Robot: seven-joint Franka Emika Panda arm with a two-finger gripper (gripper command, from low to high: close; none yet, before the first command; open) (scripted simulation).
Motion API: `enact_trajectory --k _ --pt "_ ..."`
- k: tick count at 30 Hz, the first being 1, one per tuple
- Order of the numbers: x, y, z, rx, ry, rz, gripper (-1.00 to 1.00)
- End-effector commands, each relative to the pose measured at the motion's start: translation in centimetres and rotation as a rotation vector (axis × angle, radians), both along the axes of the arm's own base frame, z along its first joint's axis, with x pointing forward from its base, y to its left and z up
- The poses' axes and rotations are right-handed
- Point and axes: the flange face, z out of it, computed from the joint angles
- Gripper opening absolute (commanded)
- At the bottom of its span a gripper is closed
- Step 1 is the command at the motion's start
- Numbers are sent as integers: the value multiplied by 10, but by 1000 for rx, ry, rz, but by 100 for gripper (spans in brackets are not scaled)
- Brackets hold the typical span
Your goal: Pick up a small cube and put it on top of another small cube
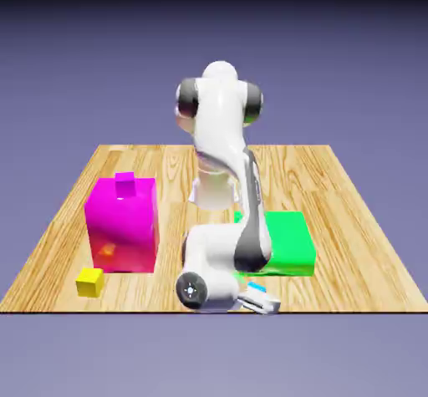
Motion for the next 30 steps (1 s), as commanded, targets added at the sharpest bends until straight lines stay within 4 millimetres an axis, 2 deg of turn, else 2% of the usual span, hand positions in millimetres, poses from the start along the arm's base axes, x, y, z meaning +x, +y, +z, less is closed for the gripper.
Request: enact_trajectory --k 1,2,6,8,16,24,30 --pt "0 0 0 0 0 0 -100" --pt "0 0 0 0 0 0 -100" --pt "31 -22 50 -1 -1 9 -100" --pt "25 -9 64 4 -41 92 -100" --pt "-33 42 103 -9 -176 552 -100" --pt "-100 93 142 -32 -306 1115 -100" --pt "-164 92 126 -32 -240 1431 -100"
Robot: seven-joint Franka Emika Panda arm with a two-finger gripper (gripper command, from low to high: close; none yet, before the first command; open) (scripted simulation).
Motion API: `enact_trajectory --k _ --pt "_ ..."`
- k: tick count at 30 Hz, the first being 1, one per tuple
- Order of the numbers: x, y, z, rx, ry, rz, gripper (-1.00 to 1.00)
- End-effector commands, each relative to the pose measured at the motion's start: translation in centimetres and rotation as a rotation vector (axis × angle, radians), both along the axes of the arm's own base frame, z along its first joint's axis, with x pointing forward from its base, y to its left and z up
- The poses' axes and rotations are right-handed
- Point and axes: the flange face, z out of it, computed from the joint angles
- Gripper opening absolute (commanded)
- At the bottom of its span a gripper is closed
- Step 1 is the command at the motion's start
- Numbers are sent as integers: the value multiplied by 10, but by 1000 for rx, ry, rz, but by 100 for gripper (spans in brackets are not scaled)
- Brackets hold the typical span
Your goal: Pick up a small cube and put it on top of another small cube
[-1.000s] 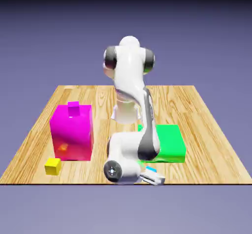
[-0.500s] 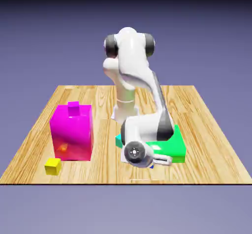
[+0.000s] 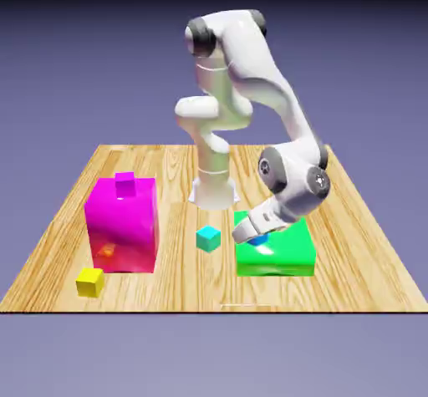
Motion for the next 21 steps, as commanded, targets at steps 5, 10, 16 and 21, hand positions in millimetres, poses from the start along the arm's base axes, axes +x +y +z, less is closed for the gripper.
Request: enact_trajectory --k 5,10,16,21 --pt "-55 -9 -14 -63 57 252 -100" --pt "-111 -26 -27 -122 136 493 -100" --pt "-121 -78 -57 -165 153 415 -100" --pt "-122 -79 -58 -165 153 415 100"
